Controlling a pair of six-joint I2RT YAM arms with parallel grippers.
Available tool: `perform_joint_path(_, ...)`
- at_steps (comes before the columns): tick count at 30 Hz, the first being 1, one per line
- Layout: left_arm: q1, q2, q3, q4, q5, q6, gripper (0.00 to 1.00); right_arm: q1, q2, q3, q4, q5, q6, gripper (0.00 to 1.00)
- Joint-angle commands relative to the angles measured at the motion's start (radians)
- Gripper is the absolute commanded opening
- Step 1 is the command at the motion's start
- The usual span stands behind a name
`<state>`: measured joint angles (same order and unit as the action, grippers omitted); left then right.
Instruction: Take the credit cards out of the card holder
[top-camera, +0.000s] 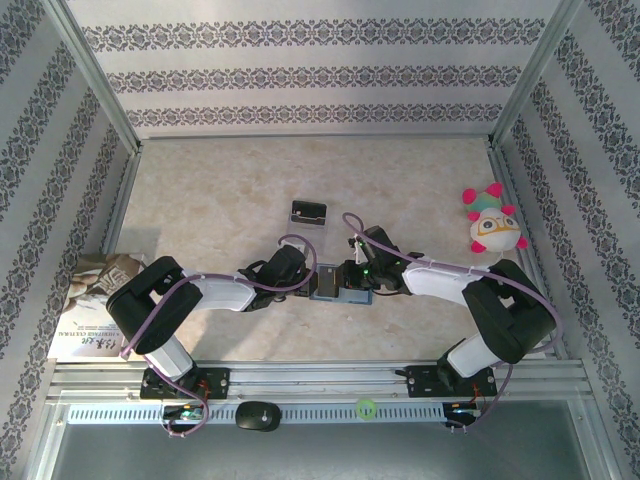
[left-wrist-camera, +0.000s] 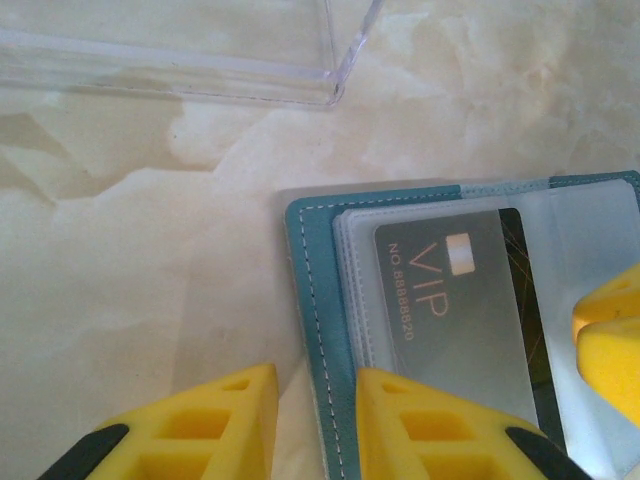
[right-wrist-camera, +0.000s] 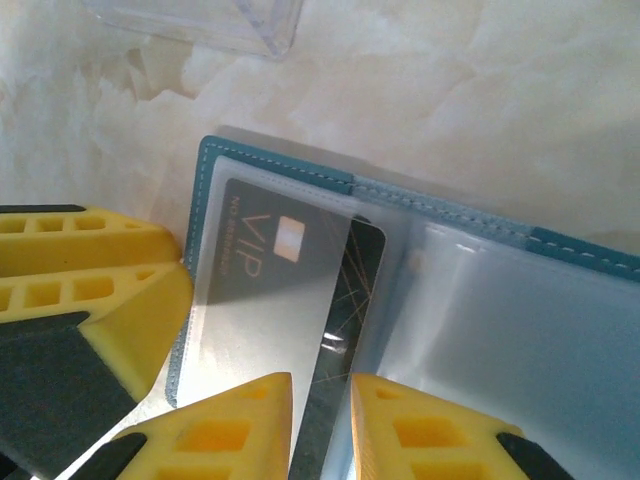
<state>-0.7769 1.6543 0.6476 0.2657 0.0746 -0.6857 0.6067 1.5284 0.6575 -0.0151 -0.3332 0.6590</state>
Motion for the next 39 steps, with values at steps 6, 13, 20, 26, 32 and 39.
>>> perform_joint_path(6,-0.010,0.048,-0.021,-0.120,0.101,-0.004,0.27,-0.011,0.074,0.001,0.027,-0.005,0.029,0.25)
perform_joint_path(13,-0.010,0.022,-0.027,-0.135,0.093,-0.003,0.27,-0.006,0.006,0.008,-0.026,0.050,-0.001,0.27)
perform_joint_path(20,-0.013,-0.142,-0.010,-0.203,0.055,0.031,0.33,0.009,-0.110,0.014,-0.087,0.104,-0.023,0.27)
perform_joint_path(26,-0.020,-0.132,0.036,-0.177,0.086,0.054,0.34,0.010,-0.115,0.021,-0.095,0.103,-0.035,0.25)
perform_joint_path(32,-0.032,-0.015,0.084,-0.096,0.145,0.038,0.27,0.018,-0.098,0.024,-0.077,0.079,-0.035,0.23)
perform_joint_path(39,-0.032,-0.038,0.089,-0.109,0.143,0.045,0.24,0.018,-0.099,0.016,-0.075,0.078,-0.038,0.23)
